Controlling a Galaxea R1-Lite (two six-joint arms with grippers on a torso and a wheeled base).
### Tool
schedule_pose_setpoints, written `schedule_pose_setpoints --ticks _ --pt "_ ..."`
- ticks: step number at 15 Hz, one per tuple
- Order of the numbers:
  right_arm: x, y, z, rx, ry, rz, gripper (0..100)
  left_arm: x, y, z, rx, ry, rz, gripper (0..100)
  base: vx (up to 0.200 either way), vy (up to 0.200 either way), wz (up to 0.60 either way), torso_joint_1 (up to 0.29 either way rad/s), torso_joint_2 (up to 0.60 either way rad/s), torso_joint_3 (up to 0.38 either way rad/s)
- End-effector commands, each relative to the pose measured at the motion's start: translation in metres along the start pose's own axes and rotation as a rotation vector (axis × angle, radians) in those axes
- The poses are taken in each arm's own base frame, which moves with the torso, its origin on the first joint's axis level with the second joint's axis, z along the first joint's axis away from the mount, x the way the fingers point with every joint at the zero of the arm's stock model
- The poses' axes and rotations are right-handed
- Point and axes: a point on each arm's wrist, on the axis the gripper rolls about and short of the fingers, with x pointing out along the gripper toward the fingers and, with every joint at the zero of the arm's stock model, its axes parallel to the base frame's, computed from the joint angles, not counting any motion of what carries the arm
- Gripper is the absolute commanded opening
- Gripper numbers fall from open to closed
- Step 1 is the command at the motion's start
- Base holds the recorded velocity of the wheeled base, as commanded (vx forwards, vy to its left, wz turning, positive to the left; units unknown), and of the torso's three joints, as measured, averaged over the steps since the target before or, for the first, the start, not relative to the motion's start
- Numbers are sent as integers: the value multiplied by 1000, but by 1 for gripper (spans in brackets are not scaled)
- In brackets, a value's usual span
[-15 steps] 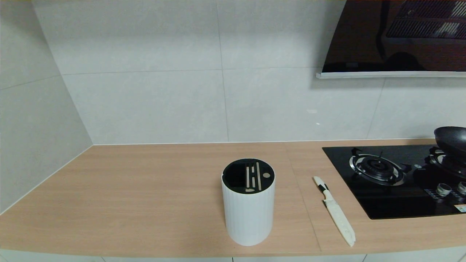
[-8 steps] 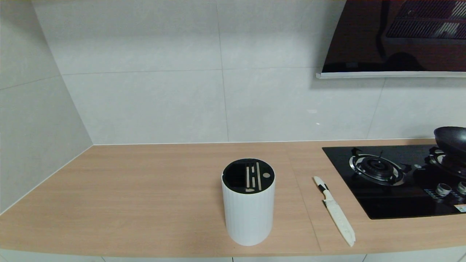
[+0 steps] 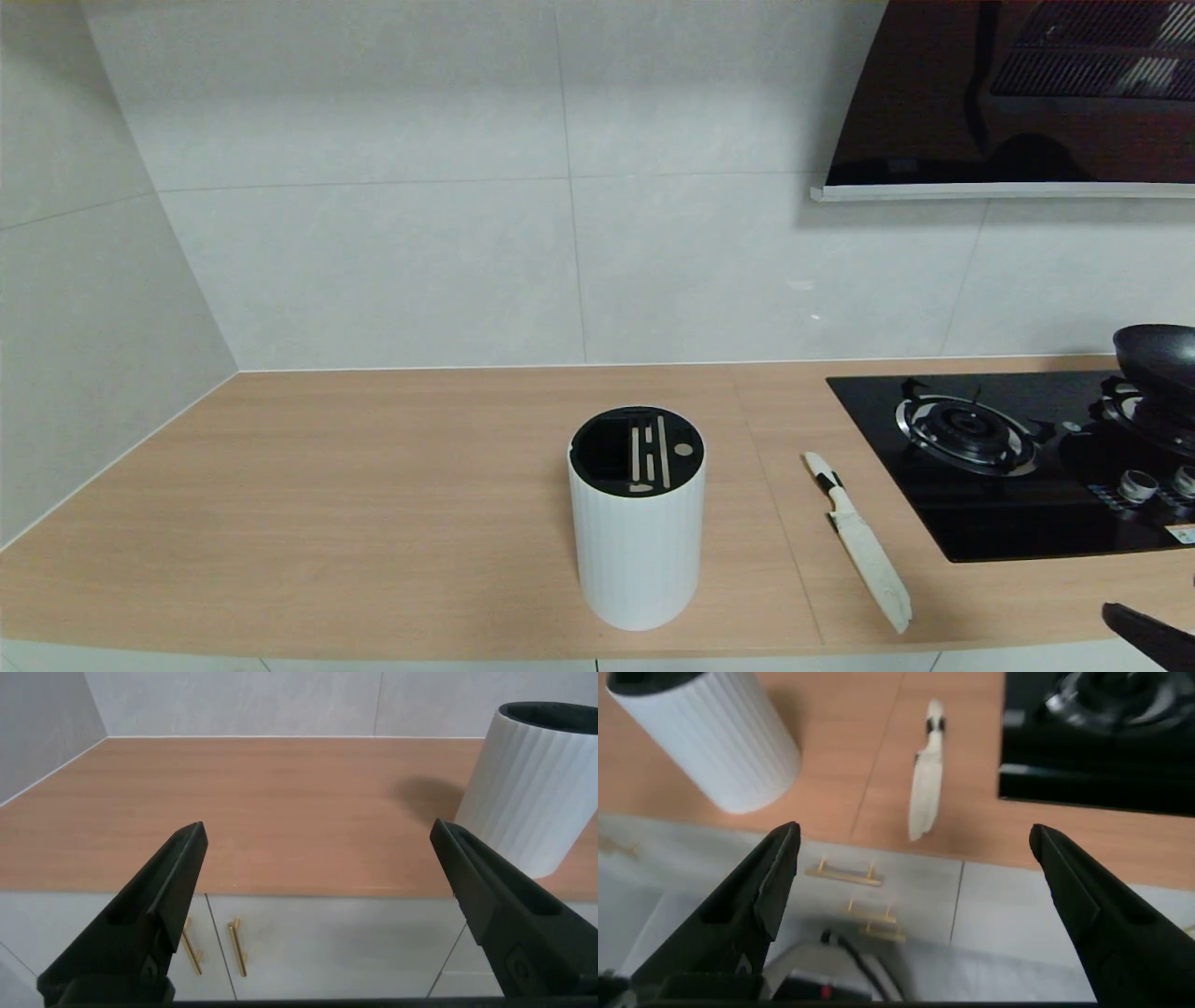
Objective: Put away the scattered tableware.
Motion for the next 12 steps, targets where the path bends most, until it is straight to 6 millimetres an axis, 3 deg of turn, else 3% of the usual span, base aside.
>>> schedule_pose_setpoints --ticks 1,6,12 --pt "64 5 11 -21 211 81 100 0 0 0 0 -1 -1 100 0 0 0 0 0 0" --pt "153 0 3 -30 294 58 100 0 0 0 0 -1 -1 100 0 0 0 0 0 0" --pt "216 -4 2 -44 307 19 100 0 0 0 0 -1 -1 100 0 0 0 0 0 0"
